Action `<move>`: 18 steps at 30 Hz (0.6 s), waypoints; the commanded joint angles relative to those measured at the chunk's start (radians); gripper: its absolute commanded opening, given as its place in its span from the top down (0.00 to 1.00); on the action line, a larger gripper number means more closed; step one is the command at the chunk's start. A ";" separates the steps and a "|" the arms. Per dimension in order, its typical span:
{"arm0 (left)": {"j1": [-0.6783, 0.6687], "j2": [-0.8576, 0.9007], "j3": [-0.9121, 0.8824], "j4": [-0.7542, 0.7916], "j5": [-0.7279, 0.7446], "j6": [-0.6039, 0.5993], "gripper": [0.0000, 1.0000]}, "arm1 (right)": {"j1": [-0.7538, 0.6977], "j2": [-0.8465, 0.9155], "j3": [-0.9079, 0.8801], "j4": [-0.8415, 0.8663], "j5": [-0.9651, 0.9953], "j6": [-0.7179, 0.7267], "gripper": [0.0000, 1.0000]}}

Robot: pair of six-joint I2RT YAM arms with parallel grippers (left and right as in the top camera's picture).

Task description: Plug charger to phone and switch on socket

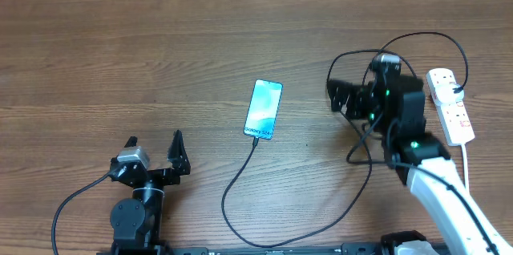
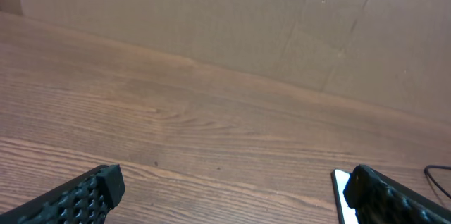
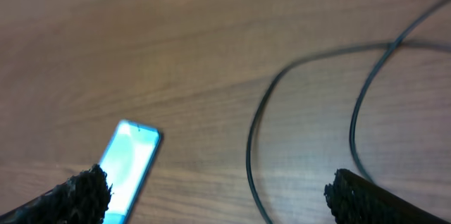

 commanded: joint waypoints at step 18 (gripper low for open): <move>0.010 -0.011 -0.006 0.003 -0.009 0.019 0.01 | 0.003 -0.400 -0.583 0.363 0.070 -0.001 0.00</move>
